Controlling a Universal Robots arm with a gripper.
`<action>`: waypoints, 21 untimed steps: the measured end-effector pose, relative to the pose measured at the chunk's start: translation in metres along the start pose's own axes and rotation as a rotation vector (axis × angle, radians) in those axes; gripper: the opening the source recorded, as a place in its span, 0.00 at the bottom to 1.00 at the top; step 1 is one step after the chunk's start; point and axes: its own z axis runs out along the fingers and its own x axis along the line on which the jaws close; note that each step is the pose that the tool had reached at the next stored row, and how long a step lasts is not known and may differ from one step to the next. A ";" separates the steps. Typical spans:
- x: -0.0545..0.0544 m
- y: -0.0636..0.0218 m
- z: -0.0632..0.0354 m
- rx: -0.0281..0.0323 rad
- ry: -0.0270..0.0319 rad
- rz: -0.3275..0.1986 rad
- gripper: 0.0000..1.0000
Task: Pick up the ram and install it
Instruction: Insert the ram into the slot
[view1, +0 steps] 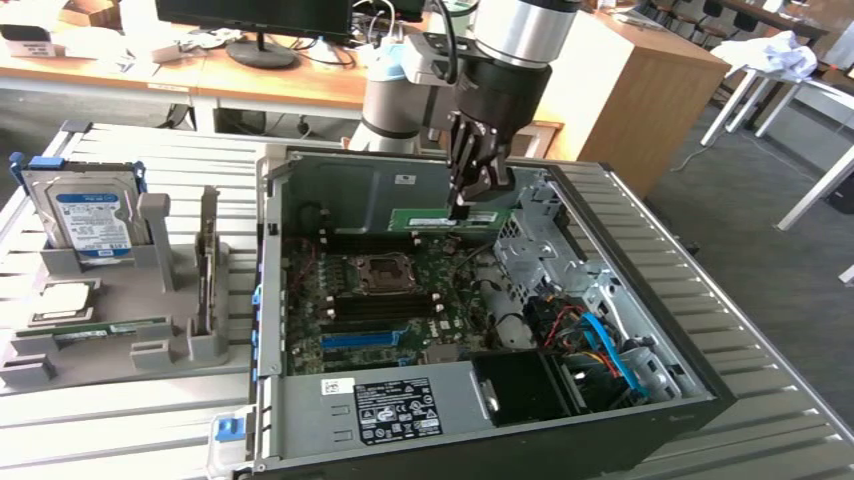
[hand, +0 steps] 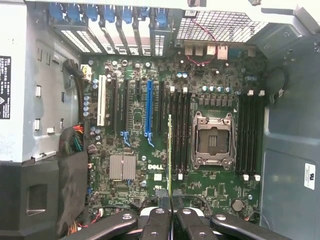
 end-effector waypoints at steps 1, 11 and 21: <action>0.000 0.0010 0.0002 0.0000 0.0000 0.000 0.12; 0.000 0.0099 0.0021 -0.0001 0.0000 0.000 0.12; 0.000 0.0159 0.0038 -0.0001 0.0001 0.000 0.12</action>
